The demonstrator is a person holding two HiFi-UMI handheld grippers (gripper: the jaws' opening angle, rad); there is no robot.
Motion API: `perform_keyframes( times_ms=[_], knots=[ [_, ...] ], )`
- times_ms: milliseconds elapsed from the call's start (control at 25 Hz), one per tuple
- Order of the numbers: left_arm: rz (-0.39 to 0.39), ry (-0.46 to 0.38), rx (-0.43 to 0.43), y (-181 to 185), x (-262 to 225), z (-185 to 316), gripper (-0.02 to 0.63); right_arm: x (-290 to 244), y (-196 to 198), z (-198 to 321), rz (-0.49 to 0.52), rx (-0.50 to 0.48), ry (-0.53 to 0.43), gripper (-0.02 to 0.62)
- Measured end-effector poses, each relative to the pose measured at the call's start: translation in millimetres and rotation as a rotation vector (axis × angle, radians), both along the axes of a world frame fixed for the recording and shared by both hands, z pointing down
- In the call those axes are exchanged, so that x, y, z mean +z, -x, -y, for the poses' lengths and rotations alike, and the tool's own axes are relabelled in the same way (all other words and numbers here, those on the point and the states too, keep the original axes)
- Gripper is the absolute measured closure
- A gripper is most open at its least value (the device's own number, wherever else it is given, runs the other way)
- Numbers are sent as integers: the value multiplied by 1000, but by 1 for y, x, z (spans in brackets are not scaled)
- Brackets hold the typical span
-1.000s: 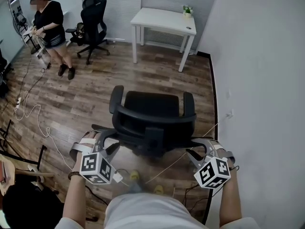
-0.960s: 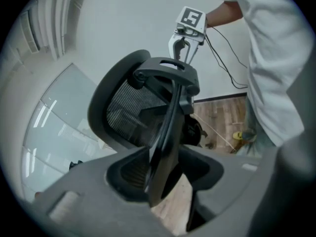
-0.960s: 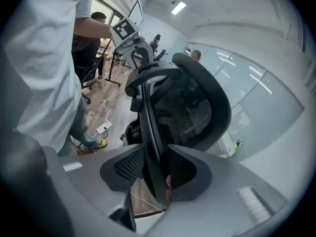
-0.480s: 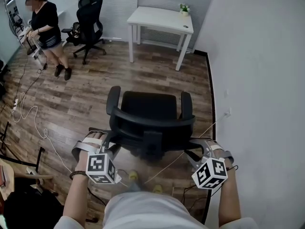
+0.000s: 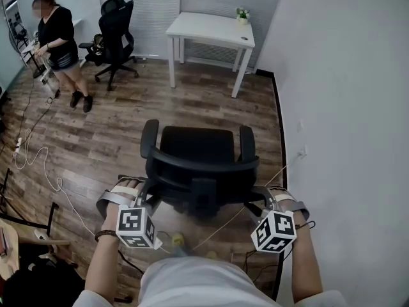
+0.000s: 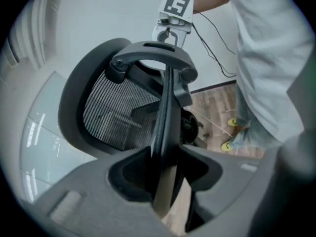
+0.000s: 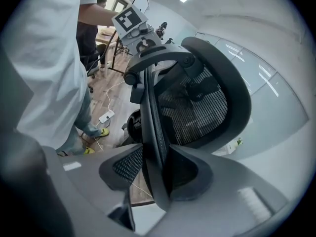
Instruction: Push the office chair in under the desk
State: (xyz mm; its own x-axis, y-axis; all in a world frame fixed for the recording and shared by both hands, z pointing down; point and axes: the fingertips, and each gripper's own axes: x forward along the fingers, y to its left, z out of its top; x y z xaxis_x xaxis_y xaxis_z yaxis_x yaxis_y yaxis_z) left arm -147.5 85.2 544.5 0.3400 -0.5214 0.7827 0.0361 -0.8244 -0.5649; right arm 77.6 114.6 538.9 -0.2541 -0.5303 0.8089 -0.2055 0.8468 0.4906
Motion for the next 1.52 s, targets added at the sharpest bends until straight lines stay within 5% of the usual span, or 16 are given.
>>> perform_keyframes(
  times_ms=[160,1520],
  knots=[
    [-2,-8,17,-4,1,1,445,8,-4,6,-64,-14,-31,442],
    [-37,-30,92,20,-7,36,433,1,23,31,7,69,-36,420]
  ],
)
